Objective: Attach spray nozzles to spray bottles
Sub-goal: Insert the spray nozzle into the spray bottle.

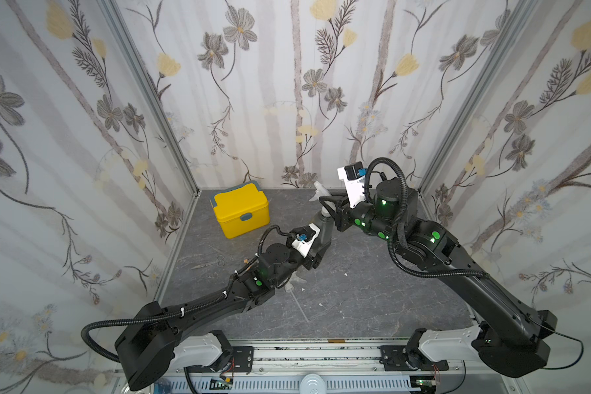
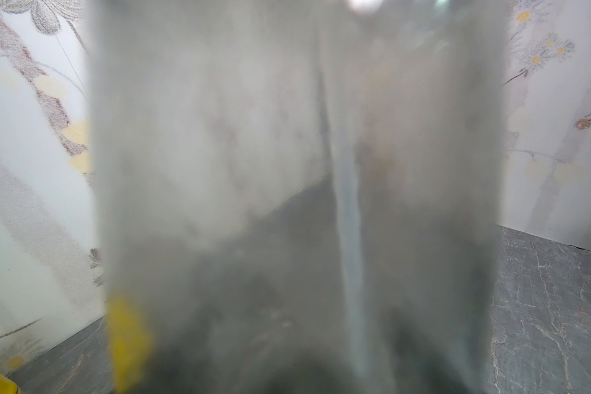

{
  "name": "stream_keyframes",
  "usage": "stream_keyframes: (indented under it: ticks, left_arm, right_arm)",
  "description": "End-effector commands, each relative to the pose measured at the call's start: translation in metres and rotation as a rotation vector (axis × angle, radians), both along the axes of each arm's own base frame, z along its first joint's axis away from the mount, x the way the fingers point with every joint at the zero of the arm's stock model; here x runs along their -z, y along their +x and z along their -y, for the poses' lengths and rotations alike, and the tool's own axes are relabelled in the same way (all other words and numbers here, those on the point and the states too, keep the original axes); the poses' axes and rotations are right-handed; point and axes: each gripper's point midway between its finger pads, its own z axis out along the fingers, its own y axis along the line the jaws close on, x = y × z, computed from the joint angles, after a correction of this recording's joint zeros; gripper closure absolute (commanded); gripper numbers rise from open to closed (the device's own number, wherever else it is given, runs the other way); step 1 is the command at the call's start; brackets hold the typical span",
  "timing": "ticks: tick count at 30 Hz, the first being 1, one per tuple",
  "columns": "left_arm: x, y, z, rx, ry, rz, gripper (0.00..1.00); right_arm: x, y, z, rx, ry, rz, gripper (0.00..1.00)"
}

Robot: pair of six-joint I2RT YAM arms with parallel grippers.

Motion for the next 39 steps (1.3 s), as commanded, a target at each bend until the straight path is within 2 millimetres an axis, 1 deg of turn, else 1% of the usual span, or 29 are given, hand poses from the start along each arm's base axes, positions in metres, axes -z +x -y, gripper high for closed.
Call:
stream_keyframes:
  ticks: [1,3,7,11,17,19,20,22,25,28,31,36,39]
  left_arm:
    - [-0.018,-0.003,0.002,0.023,-0.070,0.023,0.23]
    - [-0.019,-0.005,0.002,0.032,-0.075,0.024,0.23]
    - [-0.022,-0.008,0.002,0.048,-0.085,0.028,0.23]
    - [-0.023,-0.008,0.002,0.042,-0.082,0.031,0.23]
    - [-0.027,-0.003,-0.001,0.013,-0.089,0.020,0.23]
    - [-0.029,-0.001,-0.002,0.002,-0.099,0.014,0.23]
    - [-0.029,0.000,-0.002,-0.004,-0.105,0.010,0.23]
    - [-0.029,0.000,-0.002,-0.005,-0.108,0.003,0.23]
    - [-0.028,0.000,-0.001,0.000,-0.104,0.001,0.23]
    - [-0.026,0.000,0.000,0.006,-0.095,0.000,0.23]
    - [-0.025,-0.001,0.001,0.011,-0.091,0.001,0.23]
    - [-0.024,-0.001,0.002,0.014,-0.084,0.003,0.23]
    - [-0.024,-0.001,0.002,0.015,-0.083,0.003,0.23]
  right_arm:
    - [-0.017,-0.008,0.000,-0.033,0.081,0.072,0.86]
    - [-0.021,-0.014,0.001,-0.055,0.116,0.100,0.85]
    - [-0.015,-0.019,0.001,-0.075,0.137,0.106,0.84]
    - [0.001,-0.012,-0.002,-0.056,0.085,0.075,0.83]
    - [0.036,0.002,0.004,0.055,-0.019,0.000,0.81]
    - [0.044,0.003,0.004,0.085,-0.029,-0.019,0.81]
    - [0.048,0.002,0.005,0.105,-0.033,-0.023,0.80]
    - [0.051,-0.001,0.005,0.119,-0.039,-0.021,0.73]
    - [0.046,-0.004,0.005,0.117,-0.026,-0.013,0.70]
    - [0.033,-0.004,0.006,0.119,-0.002,0.008,0.67]
    - [0.023,-0.004,0.005,0.113,0.006,0.027,0.66]
    - [0.017,-0.005,0.002,0.100,0.005,0.034,0.60]
    - [0.015,-0.007,0.004,0.100,0.007,0.037,0.56]
